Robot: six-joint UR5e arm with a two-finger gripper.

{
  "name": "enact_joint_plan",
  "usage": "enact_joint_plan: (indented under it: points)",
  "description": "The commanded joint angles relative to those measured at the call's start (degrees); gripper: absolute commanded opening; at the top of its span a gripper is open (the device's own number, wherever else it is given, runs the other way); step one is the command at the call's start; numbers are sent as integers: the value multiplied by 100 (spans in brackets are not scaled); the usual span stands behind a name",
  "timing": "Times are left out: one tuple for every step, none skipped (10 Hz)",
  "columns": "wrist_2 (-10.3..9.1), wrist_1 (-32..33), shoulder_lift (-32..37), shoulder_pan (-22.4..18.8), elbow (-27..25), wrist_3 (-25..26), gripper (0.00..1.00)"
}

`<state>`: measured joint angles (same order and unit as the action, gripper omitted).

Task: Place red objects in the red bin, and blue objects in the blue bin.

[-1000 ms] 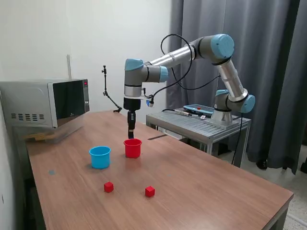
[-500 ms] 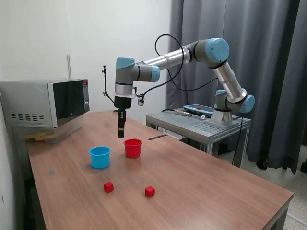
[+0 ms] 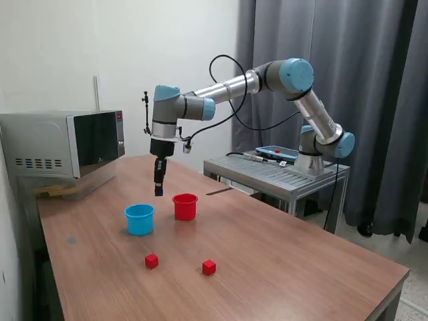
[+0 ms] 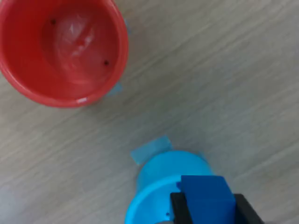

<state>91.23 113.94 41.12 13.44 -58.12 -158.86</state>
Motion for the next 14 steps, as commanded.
enact_joint_plan:
  points:
    - [0,311,-130,9,160,-31,0]
    - [0,408,-191,9,213,-48,0]
    - [0,444,-244,18,301,-66,0]
    - [0,445,-271,35,354,-66,0]
    - [9,462,-323,44,354,-66,0]
    - [0,540,-350,88,354,-66,0]
    - [0,585,-367,114,346,-57,0]
    - [0,663,-402,132,354,-57,0]
    - [0,708,-438,132,363,-49,0]
    - [0,708,-481,132,363,-49,0]
    - [0,734,-517,132,355,-49,0]
    - [0,735,-534,132,354,-49,0]
    - [0,735,-543,132,354,-49,0]
    - [0,743,-570,132,354,-40,0]
